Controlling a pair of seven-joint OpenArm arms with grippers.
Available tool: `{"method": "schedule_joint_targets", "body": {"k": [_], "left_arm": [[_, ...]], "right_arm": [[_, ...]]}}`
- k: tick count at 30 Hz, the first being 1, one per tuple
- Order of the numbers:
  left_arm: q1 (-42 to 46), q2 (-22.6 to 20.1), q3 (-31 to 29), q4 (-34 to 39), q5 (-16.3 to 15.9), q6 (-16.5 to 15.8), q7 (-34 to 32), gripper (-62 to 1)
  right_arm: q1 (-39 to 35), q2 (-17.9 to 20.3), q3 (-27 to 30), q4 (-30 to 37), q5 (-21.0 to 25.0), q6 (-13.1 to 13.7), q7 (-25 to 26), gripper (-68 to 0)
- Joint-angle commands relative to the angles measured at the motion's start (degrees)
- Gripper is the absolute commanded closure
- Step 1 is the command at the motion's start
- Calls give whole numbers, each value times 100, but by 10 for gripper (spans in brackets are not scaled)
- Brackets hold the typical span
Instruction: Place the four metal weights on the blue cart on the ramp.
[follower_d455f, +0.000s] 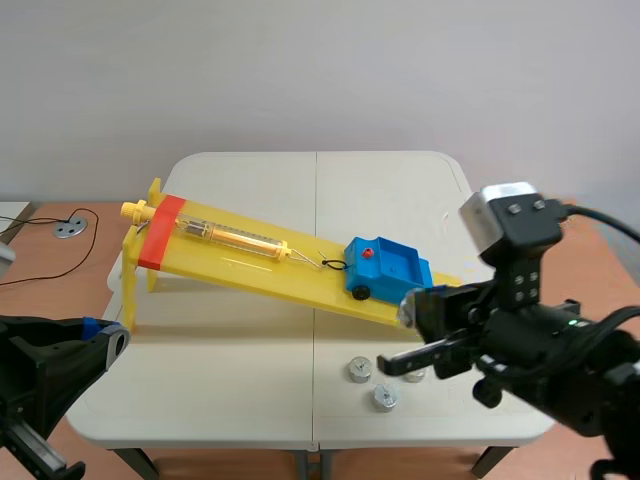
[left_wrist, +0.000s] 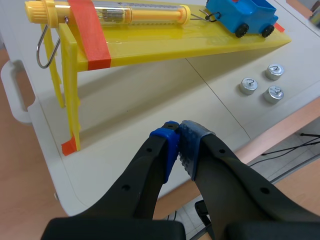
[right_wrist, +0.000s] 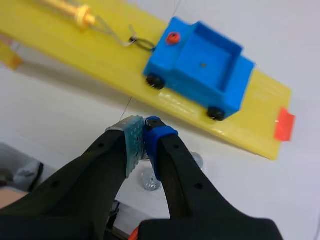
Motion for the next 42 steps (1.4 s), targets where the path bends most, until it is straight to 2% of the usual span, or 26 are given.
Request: {"method": "schedule_joint_targets", "body": {"k": [1, 5, 9, 17, 21, 25, 42], "left_arm": [[-129, 13, -57, 369, -424, -142, -505, -27], [-129, 13, -57, 369, -424, -142, -505, -27], [-129, 11, -57, 369, -424, -142, -505, -28], [-129, 13, -57, 369, -424, -142, -505, -28], [-129, 13, -57, 369, -424, -142, -505, -27], [-129, 13, -57, 369, -424, -142, -505, -27], [-127, 13, -57, 369, -424, -142, -437, -27]], "right_arm": [[254, 35, 367, 660, 796, 70, 511, -6], [382, -157, 994, 741, 1257, 66, 369, -6], [686, -352, 1368, 649, 1410, 63, 258, -6], [1565, -686, 1270, -273, 1427, 96, 254, -6], [1971, -828, 1257, -734, 1427, 372, 256, -6], [2321, -903, 1172, -1152, 1427, 529, 256, -6], [3410, -1257, 1025, -2618, 1296, 605, 315, -6]]}}
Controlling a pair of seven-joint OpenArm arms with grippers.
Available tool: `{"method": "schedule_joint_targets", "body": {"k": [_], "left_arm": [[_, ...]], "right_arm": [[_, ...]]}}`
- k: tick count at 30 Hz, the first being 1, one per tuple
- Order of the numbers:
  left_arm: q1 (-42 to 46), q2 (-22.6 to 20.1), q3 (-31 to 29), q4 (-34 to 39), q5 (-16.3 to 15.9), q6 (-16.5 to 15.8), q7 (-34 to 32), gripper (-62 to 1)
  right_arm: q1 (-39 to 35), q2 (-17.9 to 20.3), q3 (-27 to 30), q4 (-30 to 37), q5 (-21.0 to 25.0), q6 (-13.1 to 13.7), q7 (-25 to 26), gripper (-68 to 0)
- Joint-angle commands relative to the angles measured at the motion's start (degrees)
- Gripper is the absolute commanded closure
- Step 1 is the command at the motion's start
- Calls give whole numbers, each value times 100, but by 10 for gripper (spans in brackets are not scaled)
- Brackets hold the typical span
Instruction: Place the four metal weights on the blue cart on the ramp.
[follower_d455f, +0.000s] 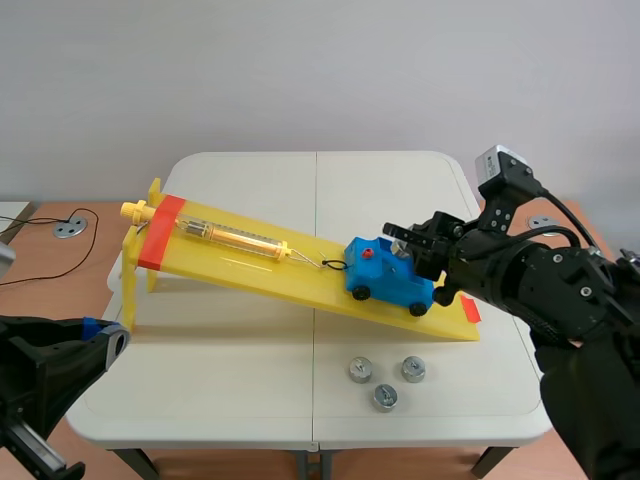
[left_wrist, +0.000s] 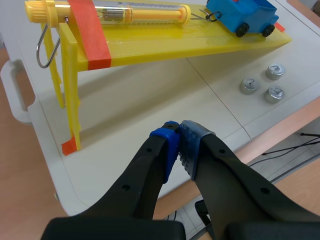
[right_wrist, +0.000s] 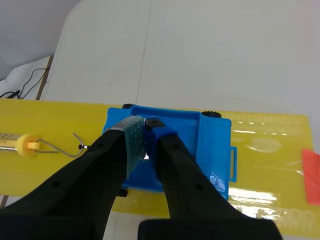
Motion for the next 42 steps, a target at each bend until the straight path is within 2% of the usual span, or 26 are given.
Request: {"method": "schedule_joint_targets", "body": {"k": [1, 6, 11, 15, 18, 26, 32, 36, 38, 40, 42], "left_arm": [[-127, 13, -57, 369, -424, -142, -444, -27], [-127, 13, -57, 369, -424, -142, -428, -27], [-127, 13, -57, 369, -424, -142, -428, -27], [-127, 13, -57, 369, -424, -142, -428, -28], [-127, 13, -57, 369, -424, -142, -428, -27], [-127, 13, -57, 369, -424, -142, -428, -27], [-127, 13, -57, 369, -424, -142, -428, -27], [-127, 13, -57, 369, -424, -142, -428, -27], [-127, 13, -57, 369, -424, -142, -428, -27], [-129, 13, -57, 369, -424, -142, -428, -27], [-129, 11, -57, 369, -424, -142, -431, -27]], "right_arm": [[706, -59, -61, 343, 282, 367, 791, -6], [925, -98, -59, 7, 146, 365, 920, -6], [984, -162, -59, -90, 7, 227, 920, -7], [973, -170, -59, -109, -76, -103, 942, -7], [975, -168, -59, -109, -160, -201, 1029, -6], [975, -168, -59, -109, -243, -221, 1143, -7], [975, -168, -59, -109, -273, -223, 1300, -69], [990, -166, 9, -107, -372, -216, 1460, -78], [988, -164, 61, -103, -372, -212, 1453, -123], [975, -138, 94, -101, -369, -142, 1438, -153], [968, -101, 160, -70, -367, 103, 1384, -157]]}}
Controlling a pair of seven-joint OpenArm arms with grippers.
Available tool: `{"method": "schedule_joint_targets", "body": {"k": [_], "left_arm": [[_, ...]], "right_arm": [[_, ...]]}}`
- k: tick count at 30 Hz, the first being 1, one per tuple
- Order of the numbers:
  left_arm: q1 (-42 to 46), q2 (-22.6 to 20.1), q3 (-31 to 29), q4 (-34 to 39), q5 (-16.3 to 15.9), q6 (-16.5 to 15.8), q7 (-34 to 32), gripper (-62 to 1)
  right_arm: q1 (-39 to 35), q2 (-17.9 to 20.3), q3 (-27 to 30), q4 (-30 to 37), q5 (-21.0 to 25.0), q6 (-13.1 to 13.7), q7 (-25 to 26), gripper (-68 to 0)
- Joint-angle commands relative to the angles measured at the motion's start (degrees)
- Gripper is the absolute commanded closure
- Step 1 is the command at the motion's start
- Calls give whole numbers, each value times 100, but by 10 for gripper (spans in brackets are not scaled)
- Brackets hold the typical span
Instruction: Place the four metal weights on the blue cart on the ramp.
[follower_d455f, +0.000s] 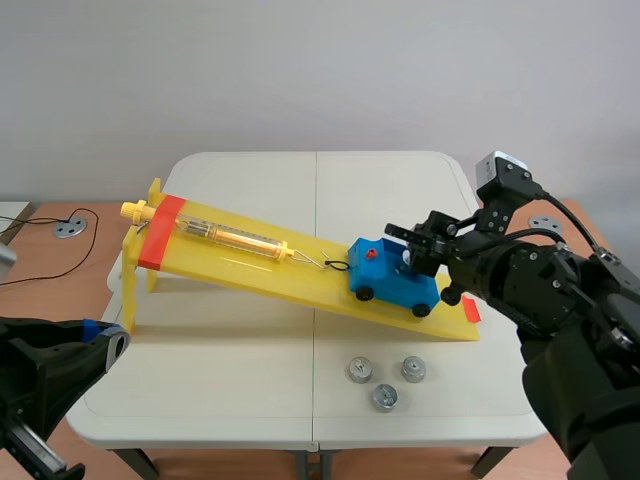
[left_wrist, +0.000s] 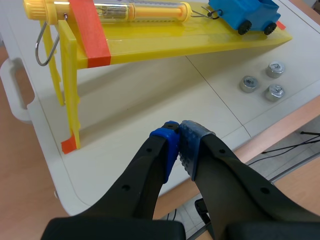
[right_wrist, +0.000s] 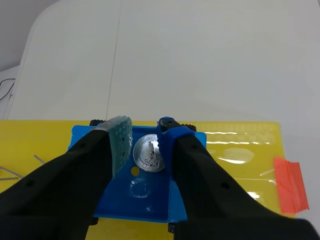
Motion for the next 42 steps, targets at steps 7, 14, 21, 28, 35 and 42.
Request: {"method": "schedule_joint_targets", "body": {"k": [7, 14, 21, 28, 35, 42], "left_arm": [[-129, 11, -57, 369, -424, -142, -468, -27], [-129, 11, -57, 369, -424, -142, -470, -27], [-129, 11, -57, 369, -424, -142, -470, -27], [-129, 11, -57, 369, -424, -142, -470, -27], [-129, 11, -57, 369, -424, -144, -468, -28], [-129, 13, -57, 369, -424, -144, -470, -27]], "right_arm": [[286, 450, 417, 1375, 197, 800, 378, -157], [-479, 1397, 459, 2330, 278, 1366, 57, -157], [-1464, 2275, 459, 2994, 496, 1683, -186, -157], [-2175, 2693, 461, 3174, 811, 1825, -184, -156], [-2302, 2656, 328, 3171, 835, 1825, -289, -157], [-2343, 2621, -103, 3171, 208, 1805, -146, -231]]}}
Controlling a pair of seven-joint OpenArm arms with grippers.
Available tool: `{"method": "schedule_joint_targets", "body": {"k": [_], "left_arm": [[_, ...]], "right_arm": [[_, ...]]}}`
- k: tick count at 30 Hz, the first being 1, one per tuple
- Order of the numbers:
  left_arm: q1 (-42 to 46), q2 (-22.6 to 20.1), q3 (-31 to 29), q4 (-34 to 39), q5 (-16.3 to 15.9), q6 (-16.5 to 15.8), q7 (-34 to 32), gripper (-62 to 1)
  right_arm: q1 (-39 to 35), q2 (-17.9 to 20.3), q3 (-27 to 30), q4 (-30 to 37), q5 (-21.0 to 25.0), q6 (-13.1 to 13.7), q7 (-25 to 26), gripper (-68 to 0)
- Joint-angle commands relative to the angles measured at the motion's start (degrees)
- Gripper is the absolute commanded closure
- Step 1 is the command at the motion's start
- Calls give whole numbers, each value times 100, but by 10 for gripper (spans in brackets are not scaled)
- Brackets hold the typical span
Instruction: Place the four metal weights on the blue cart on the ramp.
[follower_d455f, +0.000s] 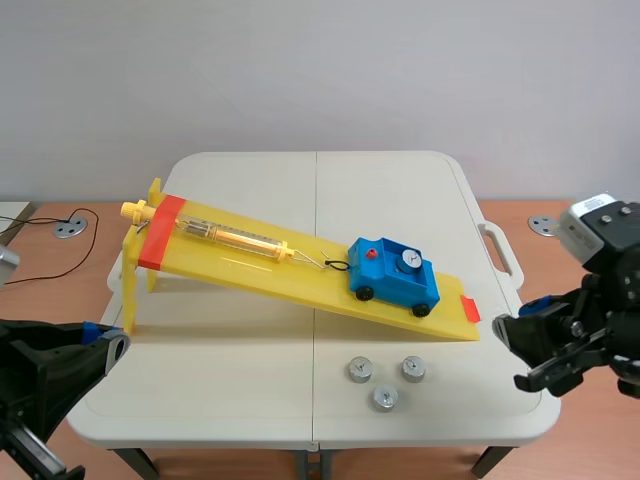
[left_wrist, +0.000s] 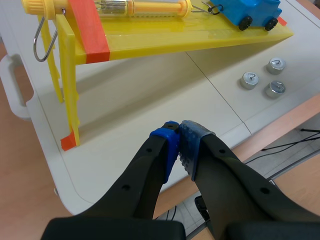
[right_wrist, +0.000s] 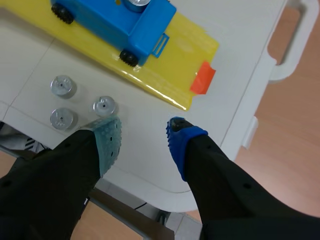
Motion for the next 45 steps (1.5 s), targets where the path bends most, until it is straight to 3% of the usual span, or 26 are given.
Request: {"method": "schedule_joint_targets", "body": {"k": [1, 9, 16, 21, 31, 45], "left_arm": [[-129, 13, -57, 369, -424, -144, -551, -27], [-129, 13, -57, 369, -424, -144, -551, -27], [-129, 13, -57, 369, -424, -144, -551, -27], [-129, 13, -57, 369, -424, -144, -551, -27], [-129, 13, -57, 369, -424, -144, -551, -27], [-129, 13, -57, 369, -424, -144, -551, -27]], "right_arm": [[271, 101, -66, 455, 57, 166, 721, -231], [271, -374, -527, 452, -739, 125, 970, -231], [273, -726, -973, 378, -1353, -422, 1314, -231], [286, -1001, -1272, 48, -1650, -507, 1631, -231], [308, -1147, -1738, -428, -2350, -1451, 2190, -231], [765, -1370, -2094, -1298, -2553, -1665, 2400, -231]]}}
